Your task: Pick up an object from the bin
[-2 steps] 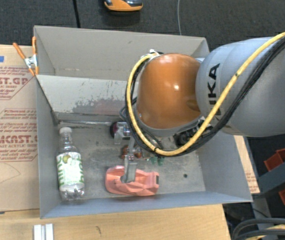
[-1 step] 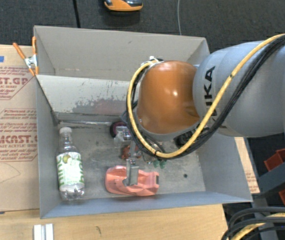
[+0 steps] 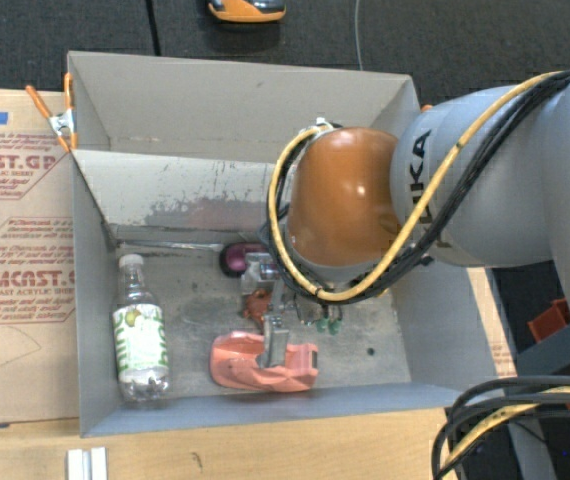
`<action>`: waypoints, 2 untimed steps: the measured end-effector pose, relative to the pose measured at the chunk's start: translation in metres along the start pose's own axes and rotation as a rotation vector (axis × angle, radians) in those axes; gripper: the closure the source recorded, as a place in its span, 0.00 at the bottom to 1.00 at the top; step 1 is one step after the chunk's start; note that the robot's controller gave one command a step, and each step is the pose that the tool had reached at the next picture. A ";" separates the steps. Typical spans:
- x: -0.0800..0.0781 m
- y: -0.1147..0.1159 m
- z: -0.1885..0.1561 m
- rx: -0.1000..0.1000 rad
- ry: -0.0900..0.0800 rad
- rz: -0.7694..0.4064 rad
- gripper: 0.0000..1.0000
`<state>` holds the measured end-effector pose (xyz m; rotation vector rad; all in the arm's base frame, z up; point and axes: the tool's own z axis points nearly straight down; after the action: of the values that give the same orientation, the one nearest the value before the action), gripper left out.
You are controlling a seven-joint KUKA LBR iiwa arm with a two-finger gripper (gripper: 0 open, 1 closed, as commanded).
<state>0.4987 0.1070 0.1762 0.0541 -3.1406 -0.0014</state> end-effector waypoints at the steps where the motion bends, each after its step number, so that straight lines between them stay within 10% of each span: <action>1: -0.009 0.002 0.014 0.001 -0.001 -0.051 0.00; 2: -0.009 0.000 0.039 0.001 -0.002 -0.102 0.00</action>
Offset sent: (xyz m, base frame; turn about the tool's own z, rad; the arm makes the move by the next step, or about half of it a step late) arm 0.0081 -0.0015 -0.0460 -0.1144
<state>0.5077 0.1075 0.1374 0.2143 -3.1360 -0.0002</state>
